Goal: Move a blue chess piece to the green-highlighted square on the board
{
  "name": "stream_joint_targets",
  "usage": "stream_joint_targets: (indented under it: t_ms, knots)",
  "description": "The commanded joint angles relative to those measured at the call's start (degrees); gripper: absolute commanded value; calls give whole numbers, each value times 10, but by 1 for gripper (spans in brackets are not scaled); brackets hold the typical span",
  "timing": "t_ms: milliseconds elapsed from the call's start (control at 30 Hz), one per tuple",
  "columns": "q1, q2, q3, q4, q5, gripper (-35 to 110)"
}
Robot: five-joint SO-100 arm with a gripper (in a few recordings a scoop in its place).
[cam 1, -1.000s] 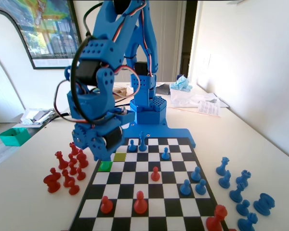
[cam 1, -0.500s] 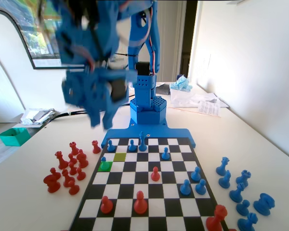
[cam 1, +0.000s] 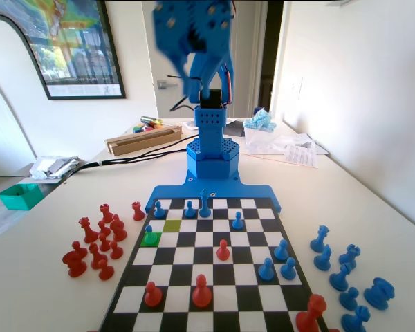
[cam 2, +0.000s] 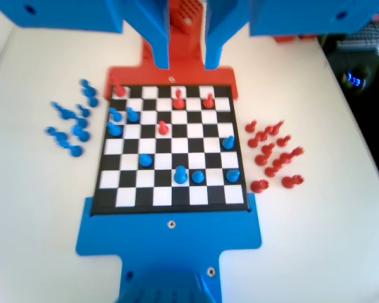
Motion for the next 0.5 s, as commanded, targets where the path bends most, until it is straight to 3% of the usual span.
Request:
stream_joint_targets:
  t_ms: [0, 467]
  knots:
    - [-33, 101, -4, 34, -20, 7]
    - [-86, 308, 156, -7, -47, 6]
